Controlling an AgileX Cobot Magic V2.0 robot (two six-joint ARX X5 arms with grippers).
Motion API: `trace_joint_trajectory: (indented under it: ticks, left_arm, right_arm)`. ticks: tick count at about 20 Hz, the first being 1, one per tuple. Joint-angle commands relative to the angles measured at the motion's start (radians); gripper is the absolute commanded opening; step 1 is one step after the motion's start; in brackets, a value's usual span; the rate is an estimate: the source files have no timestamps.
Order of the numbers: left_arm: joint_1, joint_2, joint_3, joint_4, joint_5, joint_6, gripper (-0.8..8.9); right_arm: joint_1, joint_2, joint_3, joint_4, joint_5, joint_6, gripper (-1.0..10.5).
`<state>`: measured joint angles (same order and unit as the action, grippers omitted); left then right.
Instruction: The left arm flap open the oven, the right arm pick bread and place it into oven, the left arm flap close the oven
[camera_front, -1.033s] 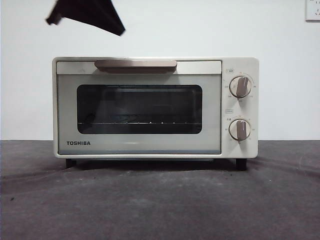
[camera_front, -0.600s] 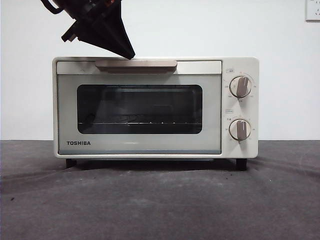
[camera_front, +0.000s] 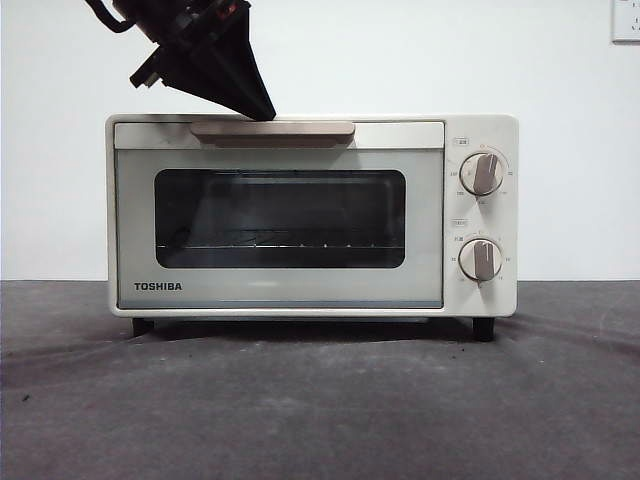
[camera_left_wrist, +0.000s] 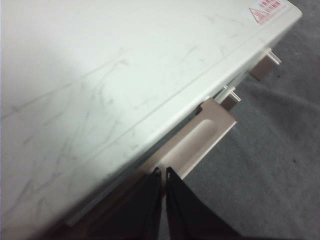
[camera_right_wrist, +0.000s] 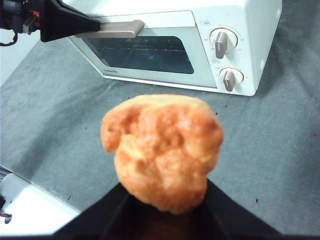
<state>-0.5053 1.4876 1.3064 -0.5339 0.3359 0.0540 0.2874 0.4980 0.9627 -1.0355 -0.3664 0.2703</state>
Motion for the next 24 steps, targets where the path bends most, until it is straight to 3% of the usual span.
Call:
trace_joint_trajectory:
  ticks: [1, 14, 24]
  left_arm:
    - [-0.016, 0.024, 0.010, -0.058, -0.005, 0.040, 0.16]
    - [-0.094, 0.017, 0.000, -0.262, -0.066, 0.051, 0.16]
    - [-0.132, -0.166, -0.255, -0.082, -0.116, -0.017, 0.16]
  right_arm:
    - [0.005, 0.002, 0.016, 0.011, 0.000, 0.010, 1.3]
    - [0.005, 0.002, 0.016, 0.011, 0.000, 0.011, 1.3]
    - [0.005, 0.002, 0.016, 0.011, 0.000, 0.010, 1.3]
